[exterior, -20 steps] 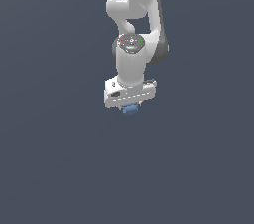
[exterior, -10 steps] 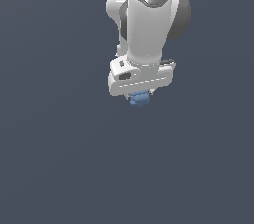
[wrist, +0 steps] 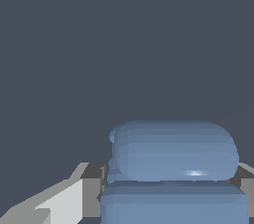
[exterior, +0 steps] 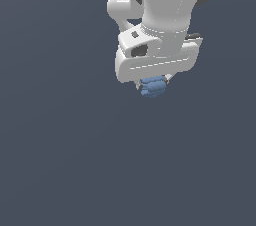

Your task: Pick up the object and move it to a goal position.

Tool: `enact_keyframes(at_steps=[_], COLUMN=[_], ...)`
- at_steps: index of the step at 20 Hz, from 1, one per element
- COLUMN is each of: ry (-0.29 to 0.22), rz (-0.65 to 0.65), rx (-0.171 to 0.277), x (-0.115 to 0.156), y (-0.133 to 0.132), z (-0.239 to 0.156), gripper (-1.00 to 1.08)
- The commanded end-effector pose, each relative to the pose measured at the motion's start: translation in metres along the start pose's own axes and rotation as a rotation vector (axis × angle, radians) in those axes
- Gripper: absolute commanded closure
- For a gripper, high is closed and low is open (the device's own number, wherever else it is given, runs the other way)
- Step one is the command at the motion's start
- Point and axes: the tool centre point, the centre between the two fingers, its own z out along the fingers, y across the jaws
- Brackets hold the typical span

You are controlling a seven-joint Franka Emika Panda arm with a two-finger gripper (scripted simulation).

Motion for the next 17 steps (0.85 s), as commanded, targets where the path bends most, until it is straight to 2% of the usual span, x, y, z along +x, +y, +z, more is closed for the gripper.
enact_keyframes(at_steps=[1, 8, 17], ry=[-0.001, -0.001, -0.001], rz=[0.001, 0.001, 0.001], rx=[0.000, 0.000, 0.000], x=[0.006, 0.017, 0.022], y=[-0.003, -0.009, -0.011], z=[-0.016, -0.043, -0.054], gripper=[1.08, 1.08, 1.08])
